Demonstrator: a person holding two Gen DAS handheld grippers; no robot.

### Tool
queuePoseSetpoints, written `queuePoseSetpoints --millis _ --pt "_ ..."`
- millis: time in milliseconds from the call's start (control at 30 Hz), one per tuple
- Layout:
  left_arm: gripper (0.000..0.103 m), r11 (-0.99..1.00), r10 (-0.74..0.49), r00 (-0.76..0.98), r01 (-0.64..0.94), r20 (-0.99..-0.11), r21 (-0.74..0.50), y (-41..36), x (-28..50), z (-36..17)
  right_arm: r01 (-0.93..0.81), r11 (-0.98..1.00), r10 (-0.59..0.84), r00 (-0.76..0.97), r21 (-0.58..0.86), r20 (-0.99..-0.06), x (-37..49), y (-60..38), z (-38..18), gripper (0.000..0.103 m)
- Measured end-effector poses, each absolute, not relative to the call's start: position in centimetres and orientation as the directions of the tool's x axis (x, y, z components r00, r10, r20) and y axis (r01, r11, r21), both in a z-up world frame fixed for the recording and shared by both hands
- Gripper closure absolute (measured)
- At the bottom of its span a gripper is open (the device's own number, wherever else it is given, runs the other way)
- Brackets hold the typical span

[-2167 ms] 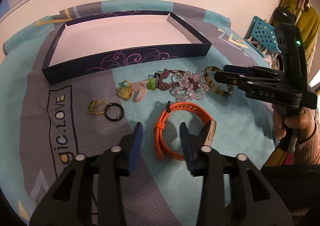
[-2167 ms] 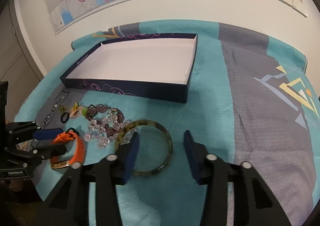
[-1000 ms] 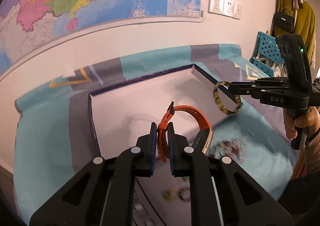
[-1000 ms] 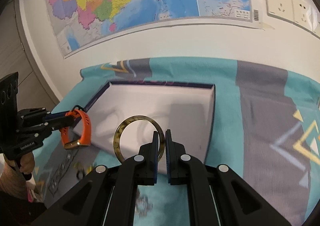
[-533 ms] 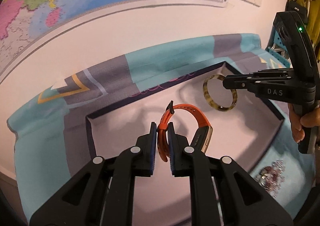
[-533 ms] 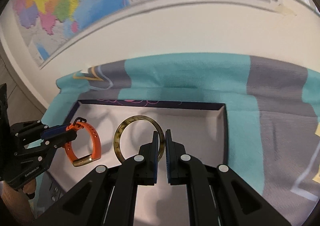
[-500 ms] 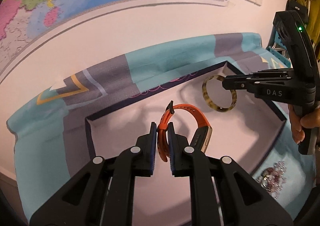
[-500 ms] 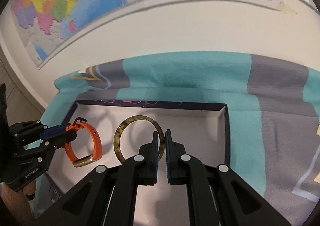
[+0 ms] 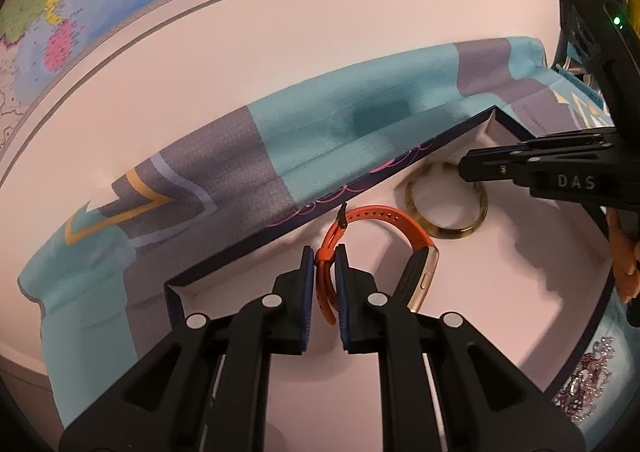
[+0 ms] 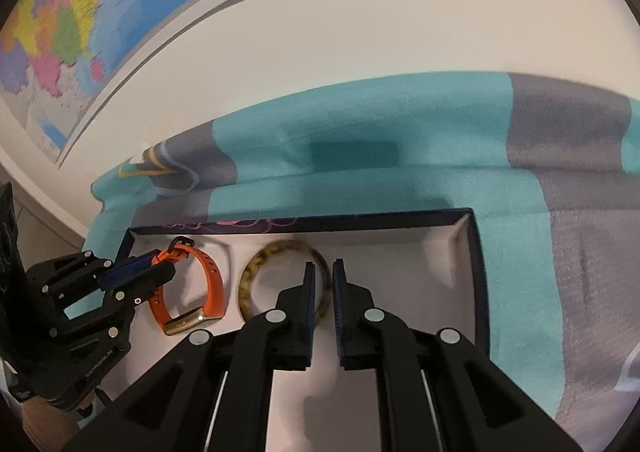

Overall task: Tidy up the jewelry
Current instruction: 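Carry the watch band and bangle into the white box and open both tools, then grasp the black ring with the left tool while the right tool grasps the clear crystal bracelet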

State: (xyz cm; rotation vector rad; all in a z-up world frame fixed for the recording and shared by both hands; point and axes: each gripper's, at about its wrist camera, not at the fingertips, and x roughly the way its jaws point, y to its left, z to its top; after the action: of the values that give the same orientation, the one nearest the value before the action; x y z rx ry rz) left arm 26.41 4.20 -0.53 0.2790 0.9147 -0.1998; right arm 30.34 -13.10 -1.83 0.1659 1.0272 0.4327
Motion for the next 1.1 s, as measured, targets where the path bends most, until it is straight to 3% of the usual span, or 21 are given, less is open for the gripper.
queuePoseSetpoints --millis 67,133,333,433,633,900,1100 --pt "0.092 0.948 -0.039 0.593 0.275 -0.804 0.158 4.2 26.8 -0.7 -0.272 0.900 0.432 0.447 0.341 -0.783 30.3 -13.3 -1.7 0.087" --pt "0.091 0.954 -0.038 0.588 0.261 -0.808 0.146 4.4 27.1 -0.7 -0.280 0.898 0.436 0.463 0.339 -0.772 29.9 -13.4 -1.4 0.077" --pt "0.087 0.967 0.034 0.662 0.167 -0.748 0.192 4.9 25.4 1.1 -0.353 0.885 0.454 0.512 0.304 -0.729 26.8 -13.9 0.5 0.072" --pt "0.071 0.975 0.025 0.714 0.138 -0.699 0.176 5.1 22.8 2.9 -0.406 0.874 0.466 0.544 0.267 -0.698 24.3 -14.7 1.9 0.068" --pt "0.064 0.978 -0.029 0.769 0.154 -0.639 0.141 4.7 16.0 5.0 -0.542 0.820 0.511 0.550 0.182 -0.661 18.1 -16.1 3.8 0.067" --pt "0.057 0.983 -0.064 0.755 0.160 -0.653 0.089 4.8 9.8 3.6 -0.642 0.758 0.500 0.455 0.118 -0.736 11.0 -16.9 0.9 0.066" --pt "0.054 0.988 -0.071 0.724 0.144 -0.686 0.050 4.8 7.0 1.7 -0.643 0.757 0.481 0.421 0.121 -0.769 8.0 -17.0 -1.5 0.047"
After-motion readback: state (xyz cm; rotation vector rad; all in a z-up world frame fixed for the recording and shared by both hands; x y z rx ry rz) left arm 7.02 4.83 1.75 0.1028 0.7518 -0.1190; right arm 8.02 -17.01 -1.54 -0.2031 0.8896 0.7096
